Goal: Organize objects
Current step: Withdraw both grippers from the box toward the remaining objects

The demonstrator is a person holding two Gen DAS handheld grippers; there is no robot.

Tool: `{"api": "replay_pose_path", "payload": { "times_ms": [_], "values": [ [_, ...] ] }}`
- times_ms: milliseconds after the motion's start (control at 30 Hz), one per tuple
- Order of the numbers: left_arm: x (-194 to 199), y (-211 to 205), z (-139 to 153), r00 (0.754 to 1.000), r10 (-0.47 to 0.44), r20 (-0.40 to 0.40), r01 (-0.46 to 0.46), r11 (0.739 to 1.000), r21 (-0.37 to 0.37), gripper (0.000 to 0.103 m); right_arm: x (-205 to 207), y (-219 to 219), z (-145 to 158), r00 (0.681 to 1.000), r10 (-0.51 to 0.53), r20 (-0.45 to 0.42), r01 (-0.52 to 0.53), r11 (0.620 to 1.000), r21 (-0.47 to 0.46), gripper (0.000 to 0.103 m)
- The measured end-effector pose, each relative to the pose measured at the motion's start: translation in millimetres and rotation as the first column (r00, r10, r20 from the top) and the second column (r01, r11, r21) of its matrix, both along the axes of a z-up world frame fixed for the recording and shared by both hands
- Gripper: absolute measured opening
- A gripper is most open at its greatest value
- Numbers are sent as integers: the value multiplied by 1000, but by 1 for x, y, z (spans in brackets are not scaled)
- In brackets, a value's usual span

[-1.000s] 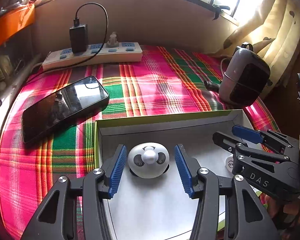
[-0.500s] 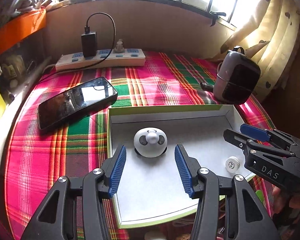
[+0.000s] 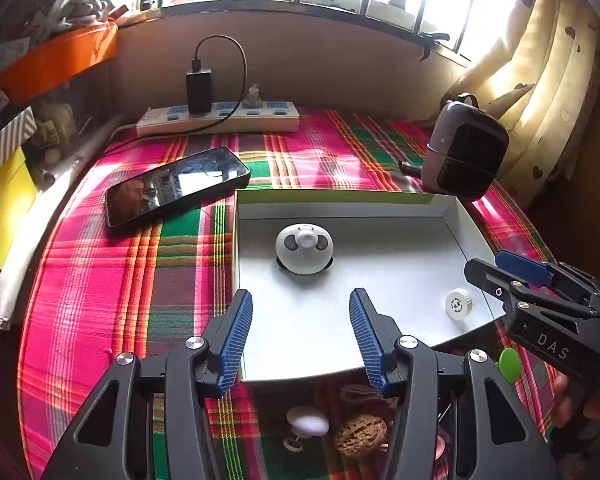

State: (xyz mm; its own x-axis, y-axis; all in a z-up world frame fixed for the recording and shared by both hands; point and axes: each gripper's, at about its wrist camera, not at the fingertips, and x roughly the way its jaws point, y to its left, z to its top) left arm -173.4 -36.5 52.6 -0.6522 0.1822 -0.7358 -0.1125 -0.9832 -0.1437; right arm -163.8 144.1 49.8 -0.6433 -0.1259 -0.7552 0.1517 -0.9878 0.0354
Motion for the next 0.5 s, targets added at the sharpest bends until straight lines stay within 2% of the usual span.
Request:
{"api": "replay_pose_path", "payload": {
  "times_ms": [367,500],
  "values": [
    [26,-1,-1,1000,18,-22,-18,1000,-23,49,28,7,1,1000,-1,-31,1,1000,-4,48],
    [32,-5,-2,1000,22,-19,-23,1000,-7,49,34,12,-1,999,-6,-33,5,1000,-14,48]
  ]
}}
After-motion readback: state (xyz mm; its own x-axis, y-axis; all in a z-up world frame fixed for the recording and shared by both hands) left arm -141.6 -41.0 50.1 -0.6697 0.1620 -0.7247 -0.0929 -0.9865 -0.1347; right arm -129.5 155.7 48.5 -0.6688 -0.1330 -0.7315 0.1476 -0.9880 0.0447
